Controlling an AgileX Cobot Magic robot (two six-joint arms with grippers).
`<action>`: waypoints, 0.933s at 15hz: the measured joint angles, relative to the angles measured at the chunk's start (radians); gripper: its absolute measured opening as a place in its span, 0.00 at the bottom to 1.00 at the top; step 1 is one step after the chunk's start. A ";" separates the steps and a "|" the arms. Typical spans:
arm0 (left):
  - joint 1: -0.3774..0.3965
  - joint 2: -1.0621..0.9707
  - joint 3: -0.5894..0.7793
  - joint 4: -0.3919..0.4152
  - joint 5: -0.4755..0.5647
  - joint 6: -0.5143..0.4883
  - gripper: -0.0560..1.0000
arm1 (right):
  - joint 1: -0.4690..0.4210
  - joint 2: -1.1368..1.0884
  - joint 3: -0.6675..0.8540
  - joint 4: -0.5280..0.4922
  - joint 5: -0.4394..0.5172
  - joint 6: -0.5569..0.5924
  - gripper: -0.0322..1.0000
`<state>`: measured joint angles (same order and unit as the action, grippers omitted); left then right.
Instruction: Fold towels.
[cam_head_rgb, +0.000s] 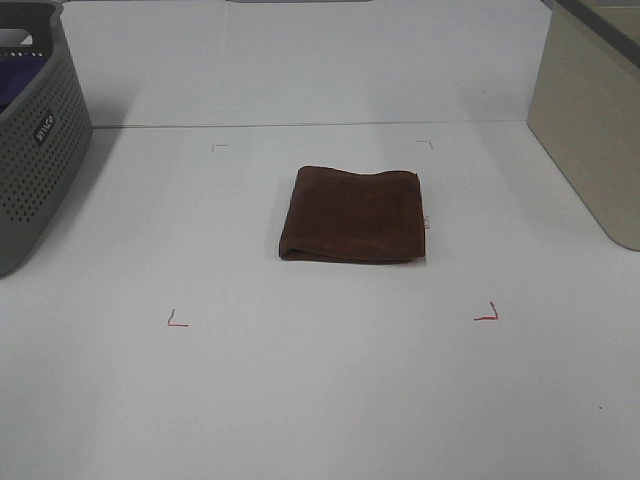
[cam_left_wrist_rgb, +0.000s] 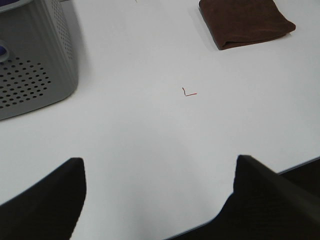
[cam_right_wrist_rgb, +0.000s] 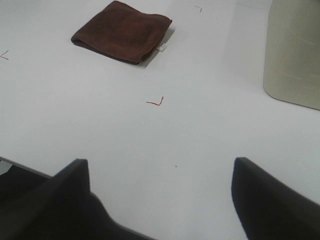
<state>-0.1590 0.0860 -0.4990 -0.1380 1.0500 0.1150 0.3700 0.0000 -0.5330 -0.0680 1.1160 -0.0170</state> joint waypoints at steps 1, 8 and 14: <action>0.000 0.000 0.000 -0.001 0.000 0.002 0.77 | 0.000 0.000 0.018 0.004 -0.031 -0.006 0.77; 0.000 0.000 0.000 -0.003 0.000 0.027 0.77 | 0.000 0.007 0.025 0.113 -0.054 -0.096 0.77; 0.000 0.000 0.000 -0.003 0.000 0.027 0.77 | 0.000 0.007 0.025 0.118 -0.054 -0.110 0.77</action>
<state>-0.1590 0.0860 -0.4990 -0.1410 1.0500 0.1420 0.3700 0.0070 -0.5080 0.0500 1.0620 -0.1270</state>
